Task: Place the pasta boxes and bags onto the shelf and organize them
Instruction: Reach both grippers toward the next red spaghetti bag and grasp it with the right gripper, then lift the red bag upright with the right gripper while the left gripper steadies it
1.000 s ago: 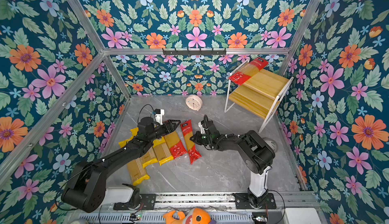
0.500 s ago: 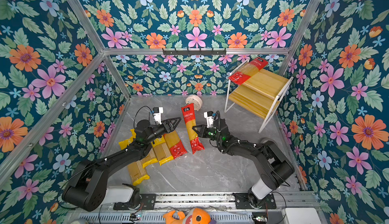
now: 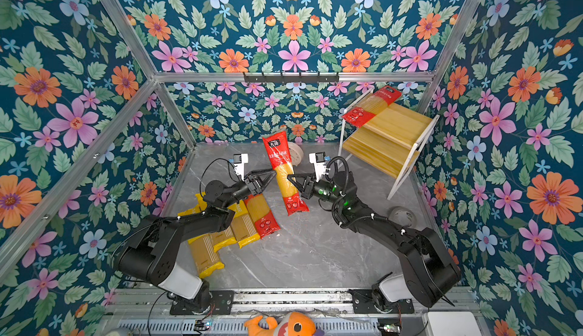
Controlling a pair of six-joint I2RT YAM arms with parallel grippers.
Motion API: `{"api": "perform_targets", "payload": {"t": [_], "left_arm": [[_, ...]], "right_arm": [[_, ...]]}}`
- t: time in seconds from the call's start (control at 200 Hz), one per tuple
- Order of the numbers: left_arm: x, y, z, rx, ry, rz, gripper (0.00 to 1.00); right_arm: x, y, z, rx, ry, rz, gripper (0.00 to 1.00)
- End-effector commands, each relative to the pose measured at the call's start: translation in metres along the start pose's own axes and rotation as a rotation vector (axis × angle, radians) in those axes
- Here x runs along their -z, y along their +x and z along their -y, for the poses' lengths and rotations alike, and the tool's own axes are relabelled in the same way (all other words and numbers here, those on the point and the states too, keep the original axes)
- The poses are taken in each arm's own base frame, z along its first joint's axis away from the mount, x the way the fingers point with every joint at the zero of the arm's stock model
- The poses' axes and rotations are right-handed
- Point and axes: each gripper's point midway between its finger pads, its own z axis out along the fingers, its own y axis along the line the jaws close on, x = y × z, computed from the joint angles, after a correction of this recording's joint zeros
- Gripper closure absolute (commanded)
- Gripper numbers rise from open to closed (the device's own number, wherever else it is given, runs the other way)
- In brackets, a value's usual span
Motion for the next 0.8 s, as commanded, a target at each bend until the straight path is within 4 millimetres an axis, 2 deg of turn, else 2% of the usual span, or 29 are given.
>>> {"api": "perform_targets", "payload": {"t": [0.0,0.185,0.445,0.595,0.68,0.795], "left_arm": [[-0.004,-0.009,0.029,-0.056,0.124,0.001,0.28],[-0.014,-0.009,0.034,-0.066,0.16,-0.019,0.39],[-0.022,-0.01,0.03,-0.047,0.169,-0.02,0.72],[-0.026,-0.015,0.03,-0.05,0.167,-0.019,0.84],[-0.028,-0.017,0.028,-0.055,0.16,-0.021,0.9],[-0.034,-0.022,0.029,-0.05,0.161,-0.035,0.92]], "right_arm": [[0.002,-0.025,-0.039,0.092,-0.153,0.072,1.0],[-0.002,-0.024,-0.034,0.047,-0.149,0.062,1.0],[-0.003,-0.016,-0.02,-0.028,-0.102,0.053,1.0],[0.001,-0.007,-0.012,-0.074,-0.076,0.032,0.7],[0.007,0.001,-0.007,-0.104,-0.058,0.004,0.47],[0.02,0.022,0.008,-0.119,-0.002,-0.048,0.31]]}}
